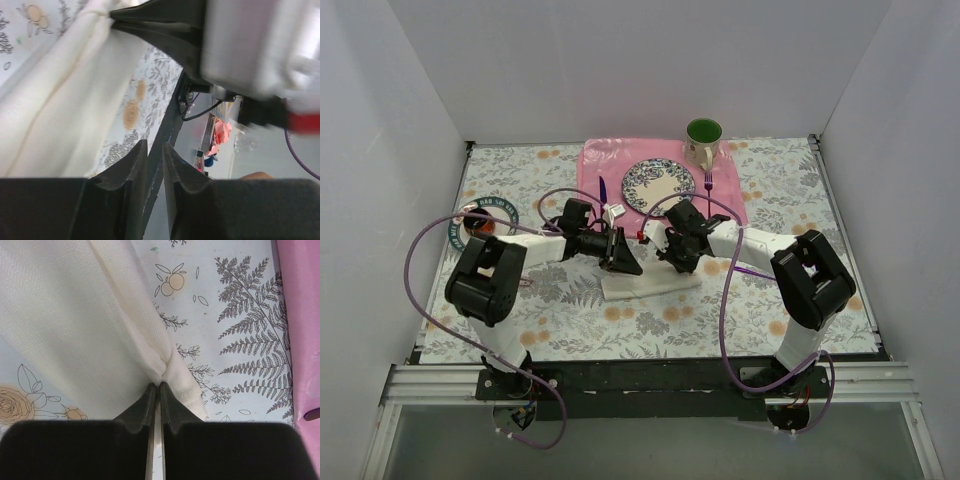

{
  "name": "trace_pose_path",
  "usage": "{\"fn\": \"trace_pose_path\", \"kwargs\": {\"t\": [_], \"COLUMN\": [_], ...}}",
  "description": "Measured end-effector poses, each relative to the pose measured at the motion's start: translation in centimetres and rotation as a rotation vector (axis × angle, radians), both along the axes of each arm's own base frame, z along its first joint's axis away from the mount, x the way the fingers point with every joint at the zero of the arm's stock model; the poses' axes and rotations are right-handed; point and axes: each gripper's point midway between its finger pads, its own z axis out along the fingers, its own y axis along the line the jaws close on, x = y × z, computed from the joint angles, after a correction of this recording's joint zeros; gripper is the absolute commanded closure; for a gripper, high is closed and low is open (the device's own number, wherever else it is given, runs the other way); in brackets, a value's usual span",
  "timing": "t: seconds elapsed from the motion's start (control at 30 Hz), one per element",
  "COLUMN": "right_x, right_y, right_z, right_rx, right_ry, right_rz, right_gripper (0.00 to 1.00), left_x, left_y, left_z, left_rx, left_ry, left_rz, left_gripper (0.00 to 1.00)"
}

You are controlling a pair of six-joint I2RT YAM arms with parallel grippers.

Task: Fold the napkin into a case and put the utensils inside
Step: Stuff the top corner of the smaller-rectangle-folded napkin at the center of the board.

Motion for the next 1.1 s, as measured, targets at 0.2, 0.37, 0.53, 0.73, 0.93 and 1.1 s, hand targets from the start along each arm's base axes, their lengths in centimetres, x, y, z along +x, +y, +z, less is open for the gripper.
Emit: {"fn": "trace_pose_path", "kwargs": {"t": [0.2, 0.37, 0.53, 0.73, 0.93, 1.1], "right_x": [0.0, 0.0, 0.2, 0.5, 0.6, 0.6], "right_y": [0.0, 0.0, 0.1, 0.3, 0.3, 0.3], "right_z": [-0.1, -0.1, -0.1, -0.1, -0.1, -0.1], "right_rx": [0.001, 0.0, 0.0, -0.004, -0.006, -0.006], "right_ry": [0.001, 0.003, 0.006, 0.006, 0.005, 0.005], "right_rz": [-0.005, -0.013, -0.021, -0.025, -0.025, -0.024], "right_gripper": [0.96, 0.98, 0.99, 0.99, 0.99, 0.99], "left_x": [-0.6, 0.1, -1.2, -5.8, -6.9, -6.2], "left_y": [1.9, 4.4, 4.7, 1.9, 0.5, -0.6], "left_z": [2.9, 3.5, 5.9, 1.7, -3.3, -5.5], "left_rx": [-0.012, 0.144, 0.247, 0.326, 0.464, 0.539], "left_ry": [-0.142, -0.537, -1.117, -1.47, -1.599, -1.67], "left_rz": [0.044, 0.096, 0.02, -0.252, -0.434, -0.48], "left_gripper": [0.62, 0.46, 0.45, 0.46, 0.54, 0.58]}}
